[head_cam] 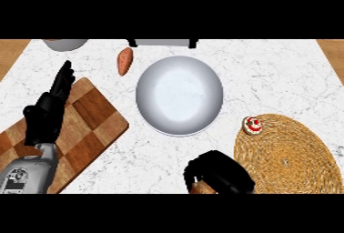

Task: Pick the croissant from the placemat and place it in the bowl

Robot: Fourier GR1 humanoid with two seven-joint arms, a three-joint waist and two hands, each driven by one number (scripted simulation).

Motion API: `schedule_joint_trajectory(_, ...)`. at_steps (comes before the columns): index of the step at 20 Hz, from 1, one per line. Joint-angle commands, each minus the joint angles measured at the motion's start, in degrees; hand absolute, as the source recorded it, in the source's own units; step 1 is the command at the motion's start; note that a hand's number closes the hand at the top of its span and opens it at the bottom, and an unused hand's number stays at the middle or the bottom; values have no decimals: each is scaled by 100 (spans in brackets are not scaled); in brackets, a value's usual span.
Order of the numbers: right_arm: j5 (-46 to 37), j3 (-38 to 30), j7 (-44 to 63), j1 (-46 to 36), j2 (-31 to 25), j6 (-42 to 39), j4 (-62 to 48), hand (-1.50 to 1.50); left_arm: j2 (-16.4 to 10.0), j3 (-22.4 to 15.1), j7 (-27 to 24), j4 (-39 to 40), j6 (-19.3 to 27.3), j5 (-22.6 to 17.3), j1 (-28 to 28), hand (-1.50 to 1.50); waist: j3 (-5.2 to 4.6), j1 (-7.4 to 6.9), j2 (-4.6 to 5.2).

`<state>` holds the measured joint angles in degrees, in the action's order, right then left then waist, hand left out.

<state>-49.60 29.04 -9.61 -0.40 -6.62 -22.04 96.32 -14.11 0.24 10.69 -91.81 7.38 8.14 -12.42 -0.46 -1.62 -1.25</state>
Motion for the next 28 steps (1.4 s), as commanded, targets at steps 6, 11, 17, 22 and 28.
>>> schedule_joint_trajectory(6, -45, 2463, 2294, 753, 652, 1723, 1668, 150, -19, 138, 20, 87, 51, -35, 67, 0, 23, 314, -41)
schedule_joint_trajectory(11, -689, 2954, 3806, 415, 648, 2405, 1931, 150, -17, 184, -68, 68, 154, 40, 148, 0, 12, 312, -6)
schedule_joint_trajectory(17, -566, 3000, 4835, -412, 632, 3442, 1745, 150, -14, 131, -93, -8, 64, 1, 90, 0, 28, 119, 64)
schedule_joint_trajectory(22, -505, 2634, 5586, -1251, 623, 3968, 1589, 150, 97, 32, -147, 14, 31, -21, 114, 0, 30, 31, 116)
schedule_joint_trajectory(28, 238, 1503, 6202, -3304, 650, 4712, 515, 150, 119, -84, 142, -171, 41, 112, -141, 0, 43, -50, 145)
